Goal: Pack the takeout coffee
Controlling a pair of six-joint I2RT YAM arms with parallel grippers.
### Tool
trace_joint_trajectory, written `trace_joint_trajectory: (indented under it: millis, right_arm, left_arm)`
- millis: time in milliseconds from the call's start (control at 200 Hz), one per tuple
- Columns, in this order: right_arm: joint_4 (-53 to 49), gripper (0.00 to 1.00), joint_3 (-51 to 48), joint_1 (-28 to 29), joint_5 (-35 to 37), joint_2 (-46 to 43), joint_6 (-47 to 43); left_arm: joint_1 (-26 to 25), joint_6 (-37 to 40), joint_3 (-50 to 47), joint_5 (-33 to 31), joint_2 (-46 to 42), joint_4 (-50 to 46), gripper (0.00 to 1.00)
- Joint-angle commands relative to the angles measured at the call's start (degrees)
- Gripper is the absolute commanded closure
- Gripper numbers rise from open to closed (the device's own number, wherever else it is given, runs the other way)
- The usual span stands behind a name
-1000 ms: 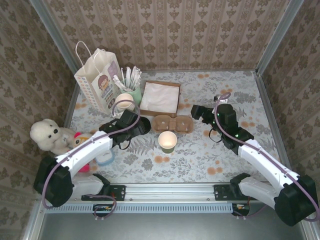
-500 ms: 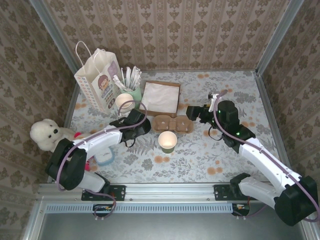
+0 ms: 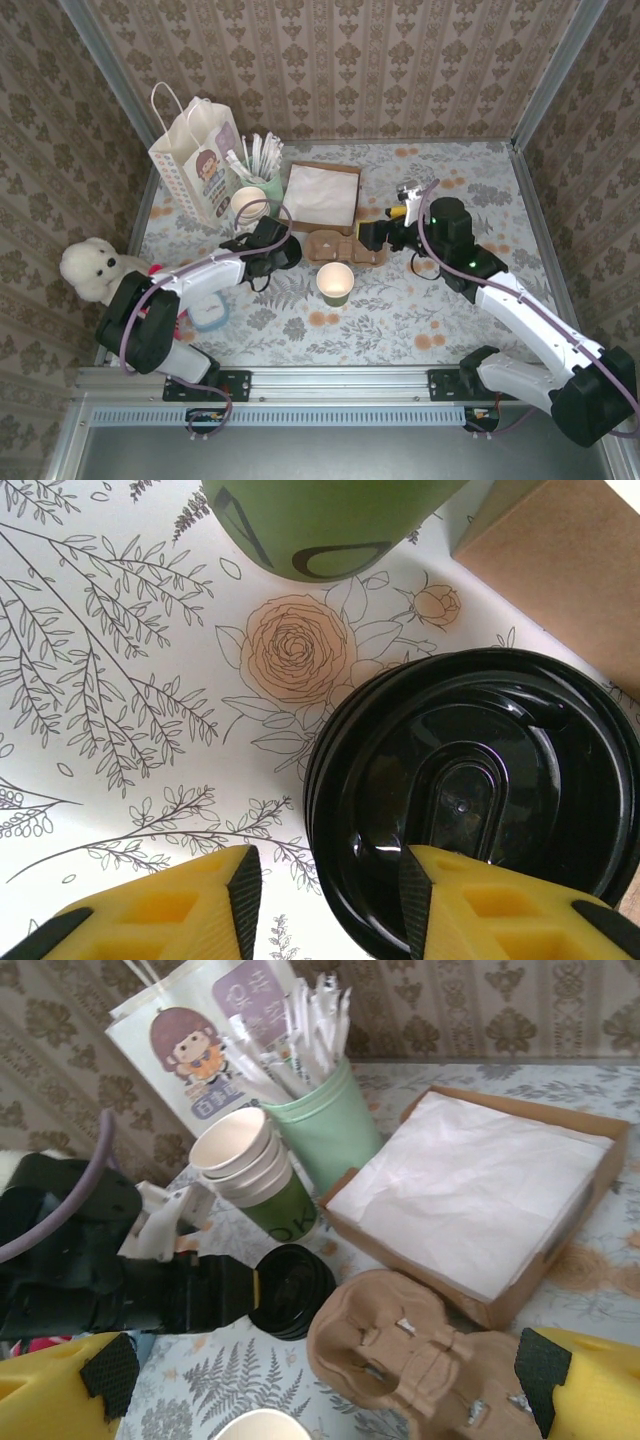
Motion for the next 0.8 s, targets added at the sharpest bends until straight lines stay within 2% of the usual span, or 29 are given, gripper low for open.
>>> trace_joint_trajectory:
  millis: [0, 290, 795]
  right_arm:
    - [2.22, 0.0, 1.26, 0.95, -1.55, -1.13, -2.34]
    - [2.32, 0.0, 1.21, 2.07, -1.47, -1.41, -2.67]
    - [2.96, 0.0, 1.0, 3.23, -0.24, -1.01, -3.19]
  left_arm:
    - [0.42, 0.19, -0.52, 0.49, 1.01, 0.59, 0.59]
    - [0.46, 0.34, 0.08, -0.82, 2.34, -0.5, 0.65]
    - [0.73, 2.37, 1.67, -0.06, 3.23, -1.74, 0.87]
